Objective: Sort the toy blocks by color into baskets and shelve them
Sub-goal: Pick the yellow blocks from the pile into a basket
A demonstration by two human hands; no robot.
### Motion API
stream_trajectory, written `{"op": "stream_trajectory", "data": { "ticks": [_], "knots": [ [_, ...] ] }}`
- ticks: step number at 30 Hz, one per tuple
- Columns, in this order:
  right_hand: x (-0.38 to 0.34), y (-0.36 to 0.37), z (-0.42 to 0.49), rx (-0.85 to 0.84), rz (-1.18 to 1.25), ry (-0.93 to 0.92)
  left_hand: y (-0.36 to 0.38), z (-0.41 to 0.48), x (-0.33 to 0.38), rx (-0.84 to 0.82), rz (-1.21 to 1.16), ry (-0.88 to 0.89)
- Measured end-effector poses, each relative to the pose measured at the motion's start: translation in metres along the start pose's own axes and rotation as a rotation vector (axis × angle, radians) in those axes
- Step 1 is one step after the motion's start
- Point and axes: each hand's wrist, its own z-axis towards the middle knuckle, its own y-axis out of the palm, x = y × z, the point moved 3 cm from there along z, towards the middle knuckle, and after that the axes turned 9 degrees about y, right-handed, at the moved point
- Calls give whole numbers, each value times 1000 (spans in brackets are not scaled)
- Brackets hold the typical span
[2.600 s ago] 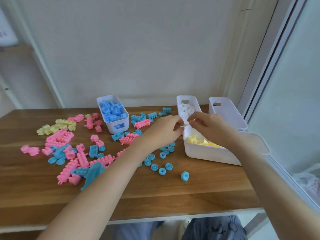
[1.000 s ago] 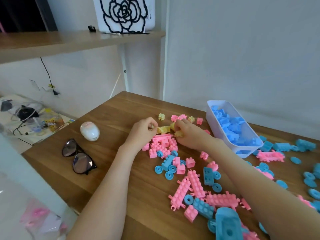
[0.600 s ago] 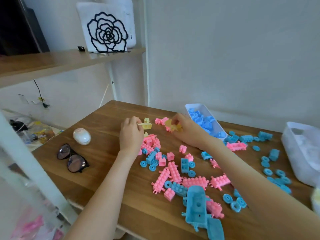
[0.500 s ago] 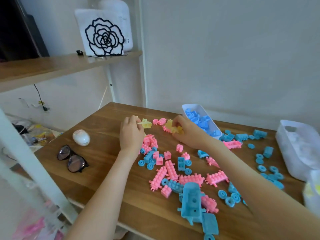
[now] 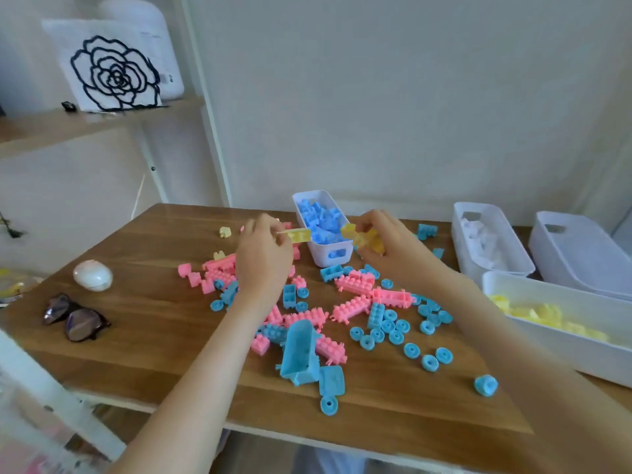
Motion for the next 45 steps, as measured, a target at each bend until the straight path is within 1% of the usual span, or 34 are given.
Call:
{"op": "stream_trajectory", "data": {
  "ticks": [5,7,9,11,15,17,20,23,26,30,33,36,38,43,45],
  "knots": [
    [33,-48,-48,56,-2,97,27,-16,51,-89,-103,75],
    [47,-72,-70,78,-19,140,40,-24,73,-115,-137,131],
    [63,-98,-93,84,-53,204,52,-30,95,-136,-148,210],
    [80,-124,-114,101,-75,270,62,-35,114,-159,-183,251],
    [111,-162,-151,76,-18,436,78,-45,153,-201,-243,328],
    [125,-170,-164,43,-6,492,87,-52,172,-233,-269,352],
    [147,-172,-175,-20,-67,547,102,-64,198,-287,-285,395],
    [164,-172,-183,-19,-81,611,120,-75,225,-417,-319,447],
    [170,-174,-188,-2,-87,663,134,-84,248,-540,-410,469],
    [166,-171,-186,12,-66,682,146,-95,259,-743,-493,457],
    [157,-164,-185,27,-38,655,146,-101,261,-843,-530,458],
    [152,-153,-182,-39,-237,616,143,-102,265,-863,-577,490],
    [153,-153,-182,-1,-295,605,140,-102,267,-881,-584,516],
    [162,-159,-188,69,-248,614,137,-95,259,-887,-596,503],
    [161,-161,-192,122,-140,607,137,-95,254,-936,-579,509]
  ]
}}
